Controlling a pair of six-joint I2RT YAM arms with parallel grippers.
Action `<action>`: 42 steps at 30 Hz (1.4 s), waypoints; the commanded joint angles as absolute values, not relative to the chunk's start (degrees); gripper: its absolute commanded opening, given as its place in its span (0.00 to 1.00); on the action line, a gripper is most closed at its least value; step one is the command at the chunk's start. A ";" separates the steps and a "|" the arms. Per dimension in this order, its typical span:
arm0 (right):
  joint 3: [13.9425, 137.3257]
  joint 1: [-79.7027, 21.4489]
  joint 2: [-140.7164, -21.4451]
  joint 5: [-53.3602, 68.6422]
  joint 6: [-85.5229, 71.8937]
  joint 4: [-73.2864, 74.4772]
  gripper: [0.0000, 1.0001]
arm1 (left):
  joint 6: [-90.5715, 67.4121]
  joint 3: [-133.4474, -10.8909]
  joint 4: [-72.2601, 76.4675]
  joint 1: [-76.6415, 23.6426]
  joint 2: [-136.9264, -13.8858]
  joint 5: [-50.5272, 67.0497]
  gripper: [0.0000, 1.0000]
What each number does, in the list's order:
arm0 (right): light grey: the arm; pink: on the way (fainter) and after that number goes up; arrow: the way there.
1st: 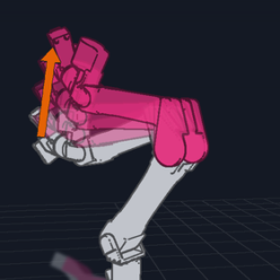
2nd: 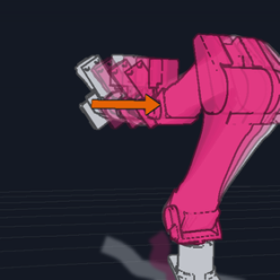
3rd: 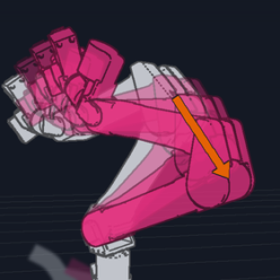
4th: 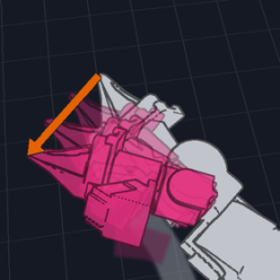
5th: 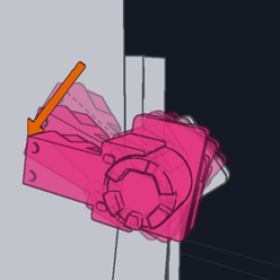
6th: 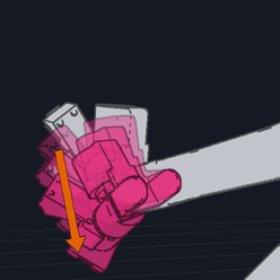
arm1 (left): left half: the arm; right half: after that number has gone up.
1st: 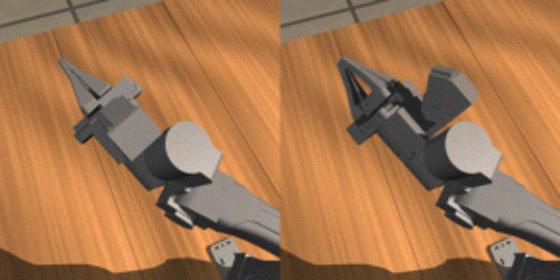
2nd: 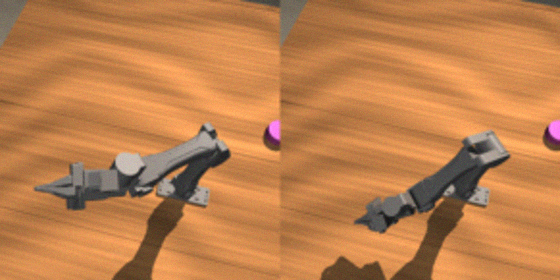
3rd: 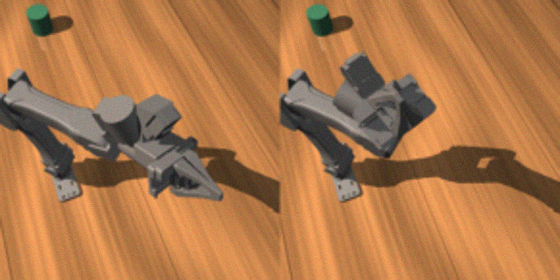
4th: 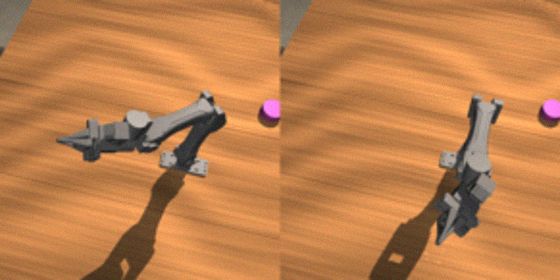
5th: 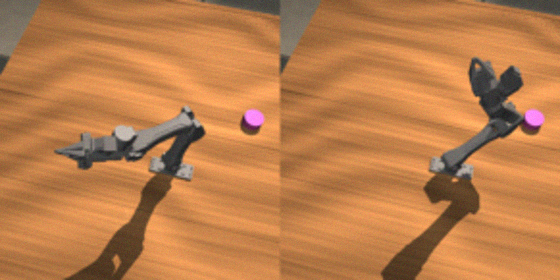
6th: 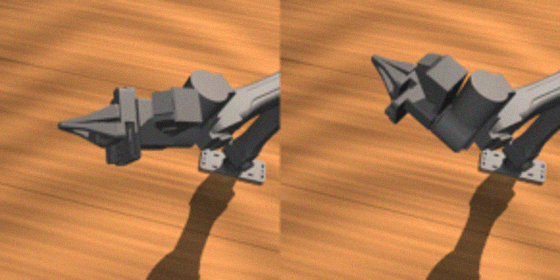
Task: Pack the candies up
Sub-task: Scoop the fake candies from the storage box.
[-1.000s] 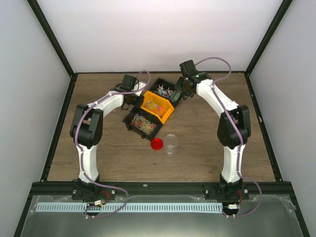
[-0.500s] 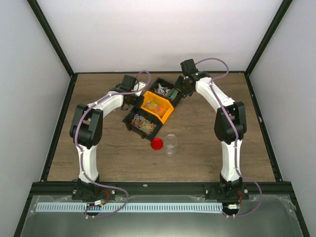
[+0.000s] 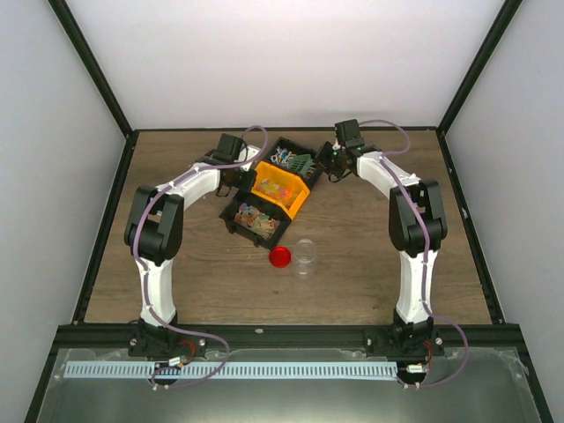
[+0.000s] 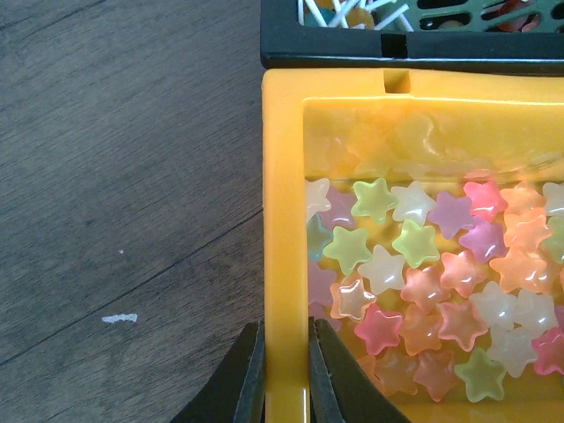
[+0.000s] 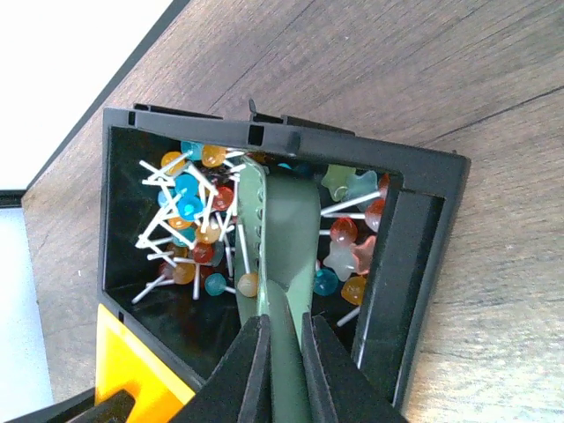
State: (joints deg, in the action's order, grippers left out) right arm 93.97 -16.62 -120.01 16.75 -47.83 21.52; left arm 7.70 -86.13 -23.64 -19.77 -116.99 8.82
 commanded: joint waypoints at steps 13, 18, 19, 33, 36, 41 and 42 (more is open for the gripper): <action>90.12 -16.60 -126.07 22.77 -47.12 21.87 0.01 | 10.96 -84.68 -23.82 -21.21 -119.07 12.14 0.04; 86.02 -16.24 -126.27 28.99 -47.46 14.15 0.01 | 11.04 -84.89 -23.97 -21.21 -119.26 12.04 0.04; 85.42 -16.05 -126.44 30.06 -47.68 13.28 0.01 | 11.03 -84.97 -23.99 -21.31 -119.37 12.00 0.04; 74.19 -12.71 -123.34 42.35 -50.11 -1.93 0.01 | 10.45 -84.56 -23.81 -21.25 -119.63 10.13 0.04; 73.22 -12.71 -122.63 43.02 -50.61 -3.40 0.01 | 10.22 -84.63 -23.82 -21.26 -119.62 9.70 0.04; 71.53 -12.61 -120.17 43.24 -50.17 -4.64 0.01 | 9.87 -84.80 -23.89 -21.30 -119.79 9.28 0.04; 70.93 -12.51 -119.62 43.29 -50.25 -5.18 0.01 | 9.78 -84.81 -23.90 -21.26 -119.79 9.23 0.04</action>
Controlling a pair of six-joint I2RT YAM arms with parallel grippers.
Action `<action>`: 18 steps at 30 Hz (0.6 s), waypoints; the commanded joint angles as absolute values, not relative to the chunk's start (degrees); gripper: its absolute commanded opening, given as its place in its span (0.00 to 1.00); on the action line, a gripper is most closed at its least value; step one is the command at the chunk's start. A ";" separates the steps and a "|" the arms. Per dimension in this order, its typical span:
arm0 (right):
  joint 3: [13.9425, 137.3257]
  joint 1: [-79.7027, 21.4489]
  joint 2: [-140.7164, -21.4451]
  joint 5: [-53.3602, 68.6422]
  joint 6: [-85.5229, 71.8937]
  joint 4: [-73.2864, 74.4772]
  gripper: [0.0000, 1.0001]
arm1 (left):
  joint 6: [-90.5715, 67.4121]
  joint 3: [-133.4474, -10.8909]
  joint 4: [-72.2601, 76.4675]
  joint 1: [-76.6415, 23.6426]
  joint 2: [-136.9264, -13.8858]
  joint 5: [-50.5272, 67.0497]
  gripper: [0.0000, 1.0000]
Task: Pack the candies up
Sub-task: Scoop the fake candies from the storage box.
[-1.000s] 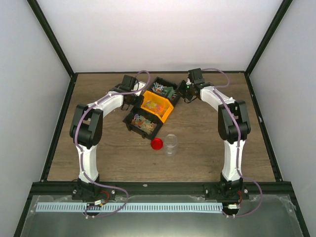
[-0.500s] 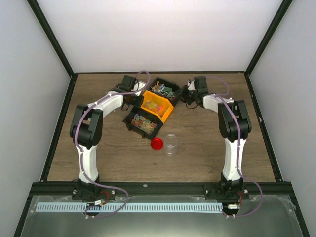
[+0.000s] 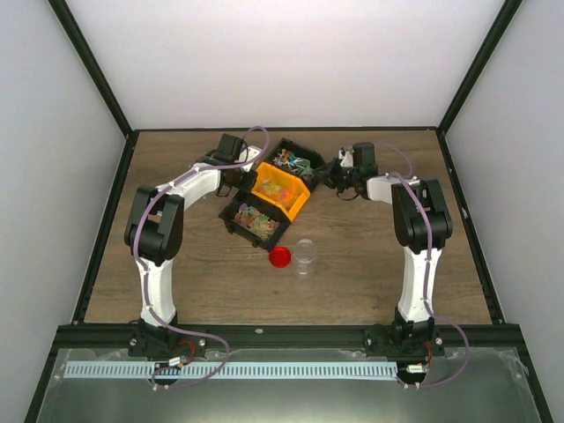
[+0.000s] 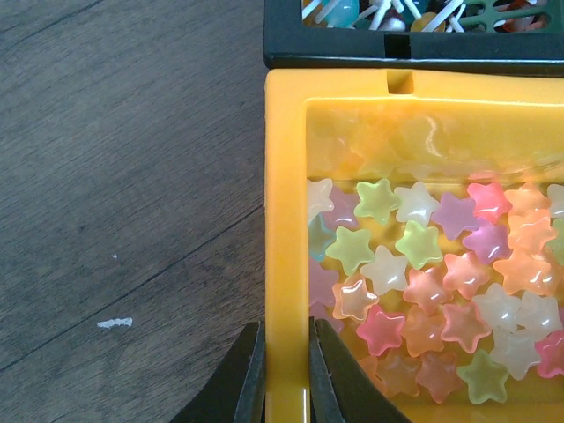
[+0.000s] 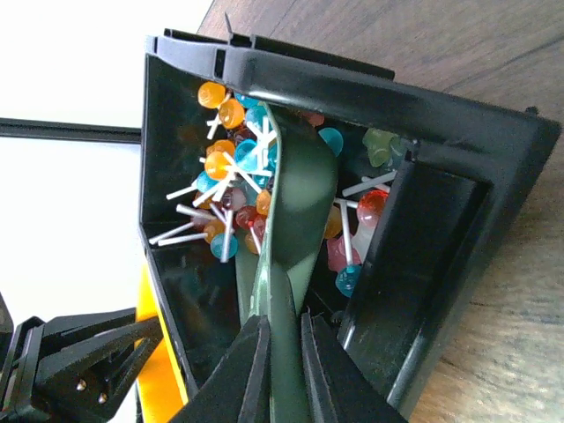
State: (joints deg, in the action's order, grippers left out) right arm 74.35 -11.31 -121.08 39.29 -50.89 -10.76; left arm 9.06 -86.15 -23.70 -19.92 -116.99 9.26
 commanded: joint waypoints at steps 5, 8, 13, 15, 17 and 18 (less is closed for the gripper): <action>67.91 -11.92 -117.06 45.02 -51.11 -9.03 0.01 | 9.59 -85.04 -24.03 -21.22 -119.75 9.01 0.04; 66.61 -11.52 -115.61 45.26 -51.50 -10.47 0.01 | 9.38 -85.08 -24.11 -21.26 -119.81 8.82 0.04; 65.80 -11.01 -114.41 45.70 -51.44 -11.06 0.01 | 8.99 -85.30 -24.25 -21.24 -120.10 8.29 0.04; 65.11 -10.73 -113.59 45.86 -51.55 -11.90 0.01 | 8.80 -85.39 -24.15 -21.22 -120.21 8.22 0.04; 64.67 -10.51 -113.11 46.19 -51.54 -12.38 0.01 | 8.63 -85.72 -24.39 -21.24 -120.47 8.28 0.04; 64.50 -10.39 -112.92 46.49 -51.57 -12.58 0.01 | 8.68 -85.89 -24.49 -21.26 -120.64 8.33 0.04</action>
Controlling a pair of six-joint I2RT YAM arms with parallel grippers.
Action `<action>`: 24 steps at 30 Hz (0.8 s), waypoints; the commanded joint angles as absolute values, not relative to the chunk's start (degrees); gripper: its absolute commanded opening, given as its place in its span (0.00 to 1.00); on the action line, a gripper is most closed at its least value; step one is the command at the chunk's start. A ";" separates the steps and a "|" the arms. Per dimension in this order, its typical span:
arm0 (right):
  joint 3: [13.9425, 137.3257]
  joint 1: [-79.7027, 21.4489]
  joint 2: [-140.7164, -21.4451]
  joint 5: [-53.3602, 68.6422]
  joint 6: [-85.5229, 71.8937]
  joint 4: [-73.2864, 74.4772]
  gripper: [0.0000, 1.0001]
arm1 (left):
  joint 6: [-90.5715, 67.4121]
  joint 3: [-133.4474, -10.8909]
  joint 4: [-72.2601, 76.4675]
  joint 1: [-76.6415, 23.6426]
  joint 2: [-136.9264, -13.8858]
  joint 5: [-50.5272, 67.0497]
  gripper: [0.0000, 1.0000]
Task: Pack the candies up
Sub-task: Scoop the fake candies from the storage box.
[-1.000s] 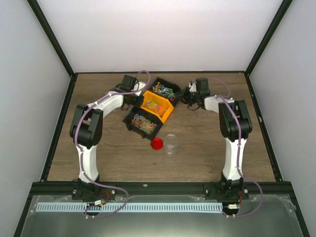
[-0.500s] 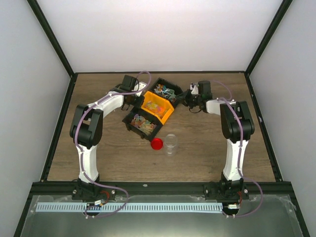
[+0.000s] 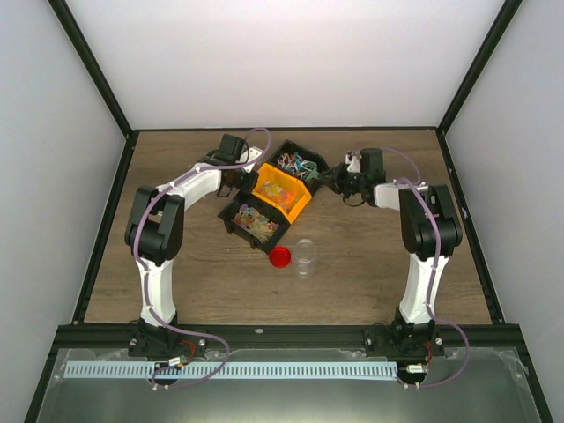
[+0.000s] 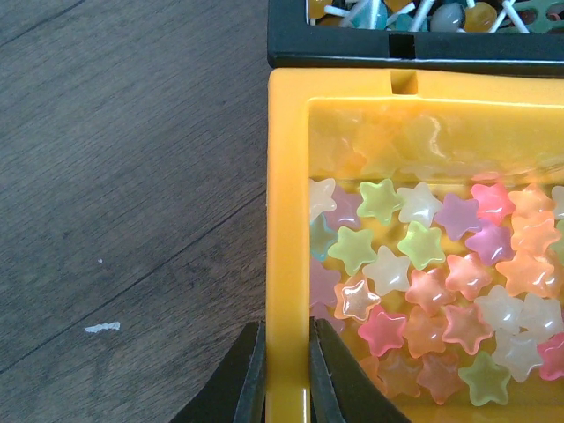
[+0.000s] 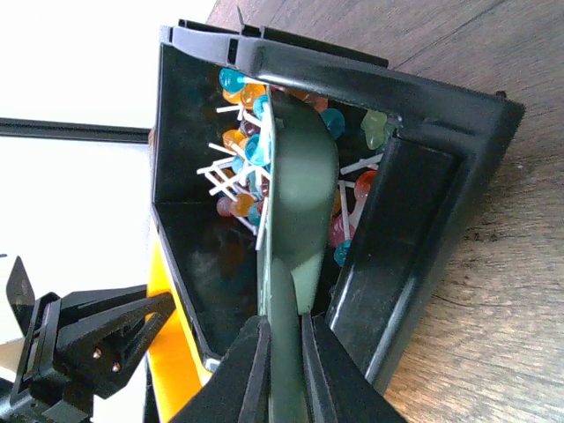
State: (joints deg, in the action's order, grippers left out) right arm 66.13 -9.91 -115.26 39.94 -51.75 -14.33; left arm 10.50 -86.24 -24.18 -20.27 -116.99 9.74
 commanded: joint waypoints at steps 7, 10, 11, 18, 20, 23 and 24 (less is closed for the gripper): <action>61.53 -9.24 -111.88 48.38 -53.10 -17.69 0.01 | 8.64 -86.05 -24.76 -21.26 -120.85 8.53 0.04; 61.39 -9.05 -112.19 49.05 -53.76 -17.88 0.01 | 8.63 -86.04 -24.83 -21.22 -120.79 8.44 0.04; 61.43 -9.05 -112.09 48.74 -53.72 -17.62 0.01 | 8.75 -86.04 -24.87 -21.23 -120.78 8.44 0.04; 59.25 -8.31 -110.24 49.96 -54.88 -20.91 0.01 | 8.63 -86.04 -24.79 -21.22 -121.01 8.22 0.04; 57.97 -7.74 -110.22 51.70 -56.88 -24.65 0.01 | 8.68 -85.82 -24.71 -21.21 -120.96 8.30 0.04; 55.38 -6.64 -110.49 54.45 -61.82 -32.31 0.01 | 9.13 -85.50 -24.74 -21.17 -120.85 7.52 0.04; 54.76 -6.48 -110.44 54.90 -62.93 -34.27 0.01 | 9.24 -85.58 -24.80 -21.14 -120.87 7.40 0.04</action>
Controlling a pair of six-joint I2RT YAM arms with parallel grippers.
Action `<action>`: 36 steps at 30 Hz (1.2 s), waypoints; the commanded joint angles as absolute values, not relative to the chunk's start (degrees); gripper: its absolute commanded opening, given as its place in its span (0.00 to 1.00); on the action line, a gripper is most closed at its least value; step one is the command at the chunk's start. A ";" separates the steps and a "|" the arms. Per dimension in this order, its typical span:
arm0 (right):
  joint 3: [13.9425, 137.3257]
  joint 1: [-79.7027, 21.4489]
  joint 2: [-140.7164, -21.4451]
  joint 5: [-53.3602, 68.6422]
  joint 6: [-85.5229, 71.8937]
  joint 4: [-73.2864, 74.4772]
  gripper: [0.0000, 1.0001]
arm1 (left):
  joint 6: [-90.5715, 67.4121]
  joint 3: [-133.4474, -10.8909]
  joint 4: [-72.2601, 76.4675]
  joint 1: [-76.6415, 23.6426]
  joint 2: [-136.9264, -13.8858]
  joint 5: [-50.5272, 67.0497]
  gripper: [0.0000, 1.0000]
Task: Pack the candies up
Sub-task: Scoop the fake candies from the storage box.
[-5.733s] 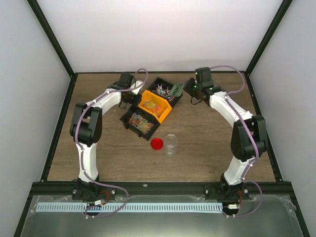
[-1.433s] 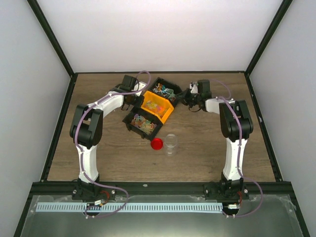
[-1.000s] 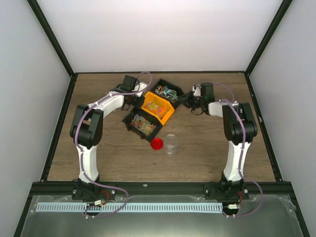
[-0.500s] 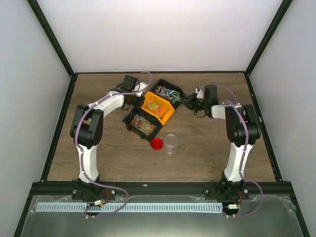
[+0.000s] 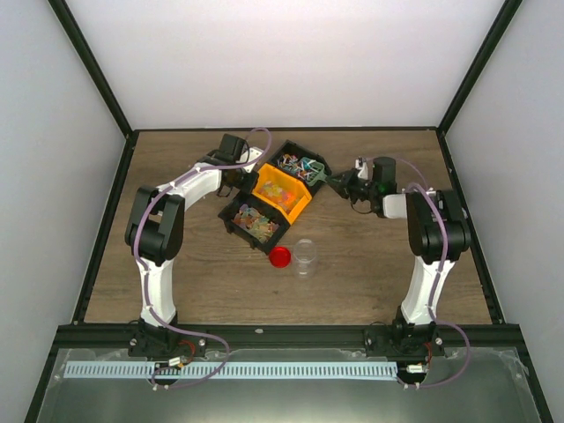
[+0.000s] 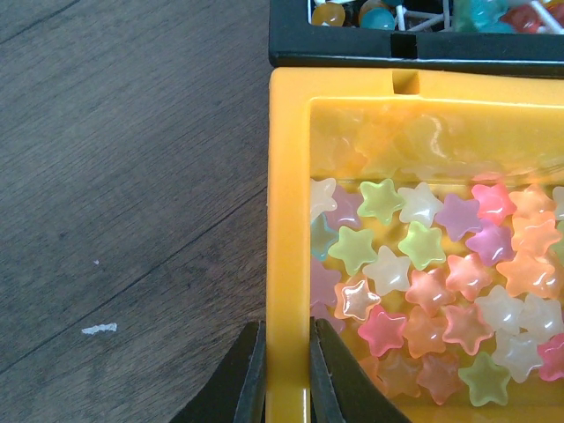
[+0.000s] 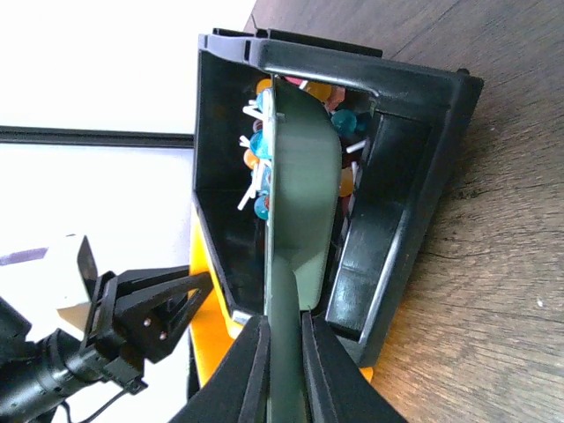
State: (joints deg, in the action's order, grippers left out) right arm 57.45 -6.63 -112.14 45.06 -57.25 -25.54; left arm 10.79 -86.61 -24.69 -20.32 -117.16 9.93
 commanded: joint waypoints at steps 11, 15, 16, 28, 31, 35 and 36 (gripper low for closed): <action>55.99 -5.92 -109.18 53.80 -60.90 -31.15 0.01 | 9.05 -85.50 -24.86 -21.16 -121.01 7.25 0.04; 55.32 -5.18 -108.06 53.79 -60.66 -31.19 0.01 | 9.00 -85.73 -24.82 -21.14 -121.19 7.37 0.04; 55.17 -4.92 -107.84 53.75 -60.55 -31.23 0.01 | 8.99 -85.80 -24.87 -21.12 -121.29 7.43 0.04; 52.34 -3.01 -106.37 57.08 -61.81 -34.54 0.01 | 9.06 -85.80 -25.13 -21.16 -121.71 6.87 0.04; 50.19 -1.75 -105.36 59.09 -63.23 -37.27 0.01 | 8.99 -85.94 -25.37 -21.11 -121.87 6.87 0.04; 49.16 -1.06 -105.72 59.12 -63.59 -39.22 0.01 | 9.05 -85.96 -25.40 -21.14 -121.95 6.86 0.04; 49.45 -1.46 -106.60 59.07 -64.74 -40.92 0.01 | 8.93 -86.04 -25.39 -21.18 -122.03 6.94 0.04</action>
State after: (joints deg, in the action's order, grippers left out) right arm 49.15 -1.65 -106.54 56.40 -62.89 -35.62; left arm 10.39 -86.94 -24.82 -20.40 -117.47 9.37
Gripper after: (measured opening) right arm 0.081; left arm 0.109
